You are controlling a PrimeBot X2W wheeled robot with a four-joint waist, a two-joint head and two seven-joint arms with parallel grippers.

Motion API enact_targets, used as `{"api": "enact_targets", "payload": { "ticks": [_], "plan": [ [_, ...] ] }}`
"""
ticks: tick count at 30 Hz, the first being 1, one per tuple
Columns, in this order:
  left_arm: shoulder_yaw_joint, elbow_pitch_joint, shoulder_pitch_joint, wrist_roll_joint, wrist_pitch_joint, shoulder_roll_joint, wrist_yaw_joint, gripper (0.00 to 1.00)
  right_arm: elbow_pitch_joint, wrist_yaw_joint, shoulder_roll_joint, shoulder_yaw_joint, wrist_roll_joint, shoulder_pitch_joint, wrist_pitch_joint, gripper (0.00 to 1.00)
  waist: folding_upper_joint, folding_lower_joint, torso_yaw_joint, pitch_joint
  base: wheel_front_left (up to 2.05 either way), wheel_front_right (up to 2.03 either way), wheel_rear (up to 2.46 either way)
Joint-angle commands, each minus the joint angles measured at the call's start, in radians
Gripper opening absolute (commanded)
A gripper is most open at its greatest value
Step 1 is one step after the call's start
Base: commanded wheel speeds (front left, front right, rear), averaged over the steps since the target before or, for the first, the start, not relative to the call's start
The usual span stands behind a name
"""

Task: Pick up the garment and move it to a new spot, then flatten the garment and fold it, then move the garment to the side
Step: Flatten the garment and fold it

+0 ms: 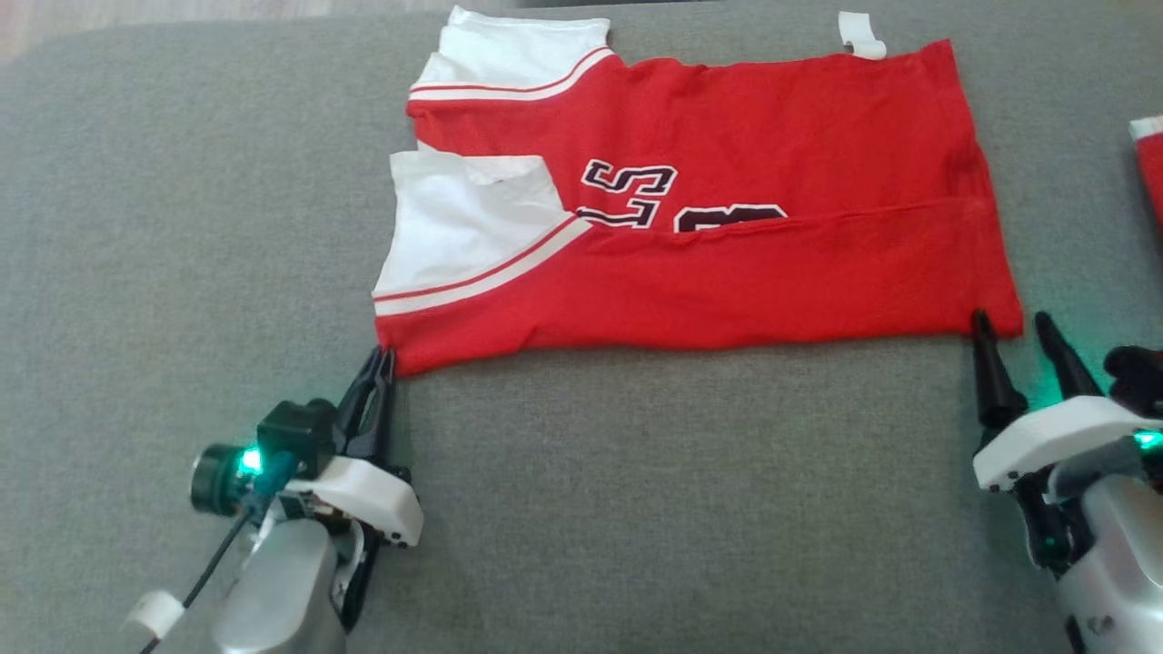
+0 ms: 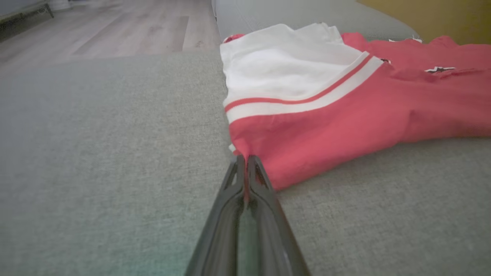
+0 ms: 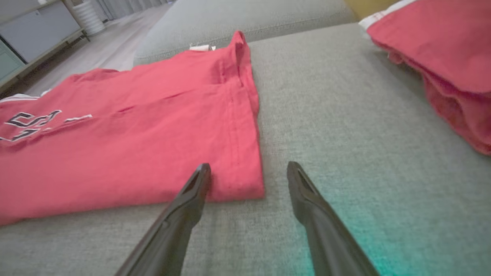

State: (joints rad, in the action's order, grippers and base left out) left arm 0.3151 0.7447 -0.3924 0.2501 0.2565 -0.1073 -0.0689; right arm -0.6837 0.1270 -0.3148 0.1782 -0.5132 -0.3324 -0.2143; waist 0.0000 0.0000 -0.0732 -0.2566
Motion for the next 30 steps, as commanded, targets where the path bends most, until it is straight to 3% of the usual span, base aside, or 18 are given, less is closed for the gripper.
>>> {"api": "enact_targets", "payload": {
  "ticks": [1,3,4,5,6,16,23,30],
  "plan": [
    [-0.026,-0.046,-0.007,-0.020,0.005,-0.041,0.008,0.00,-0.009,0.004,0.002,0.018,0.013,-0.036,0.015,1.00,0.0000,0.0000,-0.008,0.003,0.00,0.00,0.00],
    [-0.024,-0.072,-0.001,-0.037,0.005,-0.054,0.011,0.00,-0.045,0.004,0.011,0.027,0.014,-0.048,0.044,0.97,0.0000,0.0000,-0.013,0.005,0.00,0.00,0.00],
    [-0.023,-0.083,0.002,-0.044,0.005,-0.060,0.012,0.00,-0.060,0.004,0.013,0.031,0.014,-0.053,0.057,0.51,0.0000,0.0000,-0.016,0.007,0.00,0.00,0.00],
    [-0.021,-0.092,0.005,-0.052,0.005,-0.065,0.014,0.00,-0.073,0.004,0.013,0.036,0.016,-0.057,0.065,0.18,0.0000,0.0000,-0.018,0.009,0.00,0.00,0.00],
    [-0.018,-0.099,0.009,-0.061,0.005,-0.071,0.016,0.00,-0.083,0.004,0.013,0.039,0.017,-0.060,0.069,0.00,0.0000,0.0000,-0.020,0.012,0.00,0.00,0.00],
    [-0.016,-0.172,0.109,-0.082,0.005,-0.101,0.029,0.00,-0.079,0.004,-0.021,0.049,0.004,0.003,0.047,0.00,0.0000,0.0000,-0.008,0.082,0.00,0.00,0.00],
    [-0.005,-0.268,0.272,-0.074,-0.002,-0.124,0.042,0.00,0.036,0.004,-0.084,0.075,-0.050,0.147,0.054,0.00,0.0000,0.0000,0.007,0.147,0.00,0.00,0.00],
    [0.004,-0.414,0.430,-0.057,-0.063,-0.144,0.068,0.00,0.139,0.004,-0.123,0.038,-0.065,0.292,0.066,0.00,0.0000,0.0000,0.017,0.180,0.00,0.00,0.00]
  ]
}}
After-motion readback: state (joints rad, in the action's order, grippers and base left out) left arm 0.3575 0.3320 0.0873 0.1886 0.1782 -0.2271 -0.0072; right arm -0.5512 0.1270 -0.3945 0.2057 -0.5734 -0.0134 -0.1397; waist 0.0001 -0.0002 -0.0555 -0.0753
